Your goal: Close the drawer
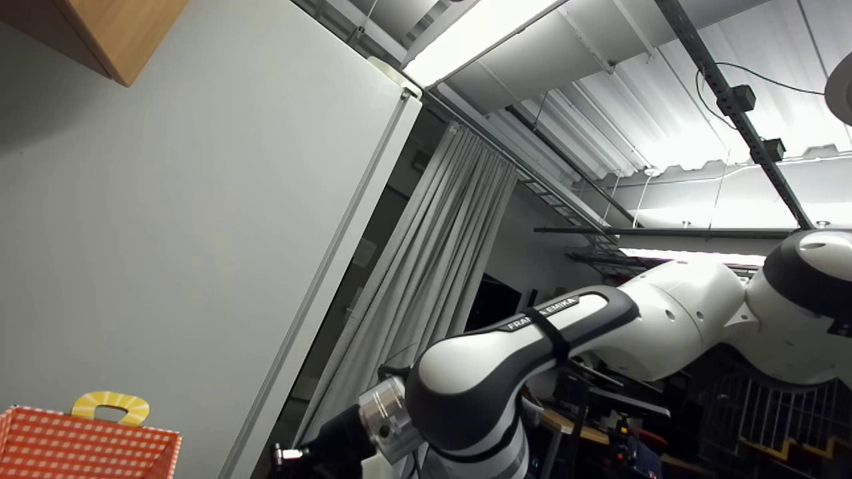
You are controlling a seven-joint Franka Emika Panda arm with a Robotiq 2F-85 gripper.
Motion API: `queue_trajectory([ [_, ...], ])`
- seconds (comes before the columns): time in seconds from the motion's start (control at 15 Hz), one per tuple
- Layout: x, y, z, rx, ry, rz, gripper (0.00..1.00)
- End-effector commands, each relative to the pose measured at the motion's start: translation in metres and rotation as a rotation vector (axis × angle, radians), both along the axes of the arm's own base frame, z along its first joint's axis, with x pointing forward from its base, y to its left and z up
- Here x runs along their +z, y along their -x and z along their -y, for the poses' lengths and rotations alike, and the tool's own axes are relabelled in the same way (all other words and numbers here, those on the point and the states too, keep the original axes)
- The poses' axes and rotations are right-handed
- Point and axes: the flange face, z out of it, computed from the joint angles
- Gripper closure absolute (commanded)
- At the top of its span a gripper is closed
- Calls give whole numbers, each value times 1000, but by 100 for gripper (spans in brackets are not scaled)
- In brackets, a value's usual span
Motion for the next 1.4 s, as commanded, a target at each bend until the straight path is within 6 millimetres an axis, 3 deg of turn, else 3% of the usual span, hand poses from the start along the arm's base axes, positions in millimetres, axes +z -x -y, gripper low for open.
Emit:
queue_trajectory([
  [0.0, 21, 22, -9, 64, 47, 61, 100],
  [0.27, 45, 36, -10, 115, 66, 103, 100],
  [0.73, 75, 48, 16, 138, 113, 177, 100],
  [1.33, 81, 61, 33, 152, 154, 185, 100],
])
